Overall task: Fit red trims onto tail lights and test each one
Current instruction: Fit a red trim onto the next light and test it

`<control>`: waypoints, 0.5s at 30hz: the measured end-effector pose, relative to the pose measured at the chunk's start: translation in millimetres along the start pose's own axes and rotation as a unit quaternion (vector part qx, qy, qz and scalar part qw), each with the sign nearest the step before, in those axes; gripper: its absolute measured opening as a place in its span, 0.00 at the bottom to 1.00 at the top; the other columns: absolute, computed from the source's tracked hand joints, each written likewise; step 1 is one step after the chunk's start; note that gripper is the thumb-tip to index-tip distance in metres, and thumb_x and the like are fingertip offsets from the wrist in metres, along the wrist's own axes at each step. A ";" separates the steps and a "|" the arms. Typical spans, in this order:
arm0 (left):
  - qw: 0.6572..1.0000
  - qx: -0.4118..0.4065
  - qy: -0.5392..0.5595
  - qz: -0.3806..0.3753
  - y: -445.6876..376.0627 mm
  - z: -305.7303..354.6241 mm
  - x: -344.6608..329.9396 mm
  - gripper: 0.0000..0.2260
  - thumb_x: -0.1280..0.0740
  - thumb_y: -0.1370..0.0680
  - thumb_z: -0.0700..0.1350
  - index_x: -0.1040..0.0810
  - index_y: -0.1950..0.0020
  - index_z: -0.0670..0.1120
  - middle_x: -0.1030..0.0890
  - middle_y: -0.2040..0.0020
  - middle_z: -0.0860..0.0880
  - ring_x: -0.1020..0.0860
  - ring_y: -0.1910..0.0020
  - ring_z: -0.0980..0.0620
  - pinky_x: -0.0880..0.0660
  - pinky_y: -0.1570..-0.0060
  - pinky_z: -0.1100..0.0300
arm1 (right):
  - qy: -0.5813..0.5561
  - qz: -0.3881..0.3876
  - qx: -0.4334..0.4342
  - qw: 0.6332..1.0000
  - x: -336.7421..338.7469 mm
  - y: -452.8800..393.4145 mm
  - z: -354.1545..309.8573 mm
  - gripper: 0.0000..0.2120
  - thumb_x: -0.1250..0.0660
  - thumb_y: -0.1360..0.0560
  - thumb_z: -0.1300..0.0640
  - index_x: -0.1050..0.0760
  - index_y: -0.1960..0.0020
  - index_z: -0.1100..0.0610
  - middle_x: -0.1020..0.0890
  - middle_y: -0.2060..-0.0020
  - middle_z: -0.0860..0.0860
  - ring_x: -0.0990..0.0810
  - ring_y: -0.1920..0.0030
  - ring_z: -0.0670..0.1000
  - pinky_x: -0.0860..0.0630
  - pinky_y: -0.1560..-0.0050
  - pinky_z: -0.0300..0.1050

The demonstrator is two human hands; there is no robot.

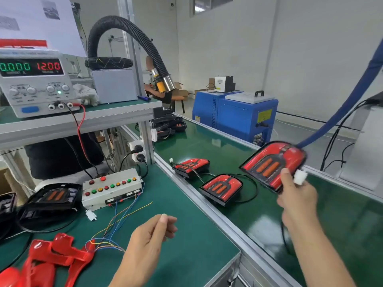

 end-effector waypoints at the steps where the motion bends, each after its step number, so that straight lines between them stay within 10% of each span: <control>1: 1.000 -0.003 0.000 -0.002 1.3 0.8 -1.4 0.18 0.42 0.22 0.55 0.15 0.52 0.49 0.14 0.57 0.48 0.17 0.59 0.52 0.21 0.52 0.55 | 0.000 -0.010 -0.042 0.999 -5.8 -7.2 12.9 0.13 0.31 0.19 0.52 0.28 0.60 0.54 0.32 0.72 0.49 0.40 0.79 0.43 0.42 0.77 0.39; 6: 1.000 -0.014 -0.008 -0.016 8.6 2.8 -0.8 0.18 0.42 0.22 0.55 0.15 0.51 0.48 0.14 0.57 0.48 0.17 0.59 0.52 0.22 0.53 0.58 | 0.018 -0.068 -0.148 0.986 -17.0 -30.3 76.4 0.10 0.31 0.19 0.53 0.24 0.49 0.60 0.30 0.67 0.52 0.41 0.73 0.47 0.43 0.77 0.37; 15: 0.996 0.030 -0.073 -0.049 14.2 -13.5 -9.4 0.11 0.37 0.17 0.45 0.15 0.52 0.50 0.14 0.59 0.50 0.16 0.58 0.53 0.20 0.46 0.46 | -0.007 -0.062 -0.164 0.984 7.6 -15.3 97.9 0.14 0.28 0.21 0.52 0.27 0.57 0.61 0.34 0.67 0.55 0.44 0.74 0.48 0.46 0.79 0.38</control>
Point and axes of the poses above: each hand's wrist, its own y-axis away from the middle knuckle, its own x-axis out of the back of the hand, z = x × y, the point moved 1 cm from there along -y, towards the middle knuckle
